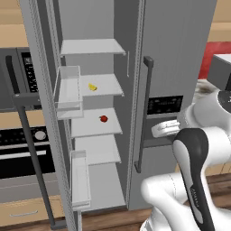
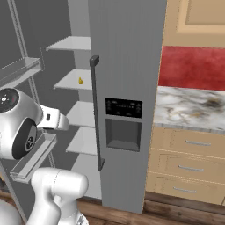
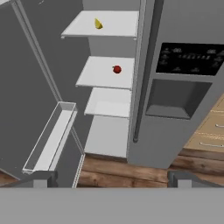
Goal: Take the lemon wedge from the fridge and place it on the plate with fish on the dining counter.
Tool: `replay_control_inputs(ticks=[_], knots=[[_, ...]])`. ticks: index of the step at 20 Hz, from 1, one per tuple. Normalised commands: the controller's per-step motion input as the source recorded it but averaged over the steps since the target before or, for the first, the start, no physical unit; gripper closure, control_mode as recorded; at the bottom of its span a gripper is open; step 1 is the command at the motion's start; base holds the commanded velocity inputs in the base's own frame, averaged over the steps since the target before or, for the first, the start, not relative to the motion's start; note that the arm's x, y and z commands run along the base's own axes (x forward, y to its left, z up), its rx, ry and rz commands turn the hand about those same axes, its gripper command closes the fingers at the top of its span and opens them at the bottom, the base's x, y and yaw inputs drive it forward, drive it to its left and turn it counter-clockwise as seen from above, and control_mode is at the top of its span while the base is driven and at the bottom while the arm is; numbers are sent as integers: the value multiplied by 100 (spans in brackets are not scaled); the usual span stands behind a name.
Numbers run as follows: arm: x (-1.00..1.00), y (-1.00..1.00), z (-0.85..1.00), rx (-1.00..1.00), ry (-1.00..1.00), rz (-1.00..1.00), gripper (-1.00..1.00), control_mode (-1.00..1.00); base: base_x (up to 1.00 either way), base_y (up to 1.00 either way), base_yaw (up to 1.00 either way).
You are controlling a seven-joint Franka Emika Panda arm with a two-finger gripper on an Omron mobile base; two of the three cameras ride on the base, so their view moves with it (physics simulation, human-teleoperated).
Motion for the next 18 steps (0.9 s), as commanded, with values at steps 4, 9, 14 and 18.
replay_control_inputs(ticks=[4, 9, 14, 18], knots=[[0, 0, 0, 0, 0, 0, -100, -100, 0, 0, 0], [0, 0, 0, 0, 0, 0, -100, -100, 0, 0, 0], [13, 18, 0, 0, -4, -1, -100, -100, 0, 0, 0], [0, 0, 0, 0, 0, 0, -100, 100, 29, 33, -5]])
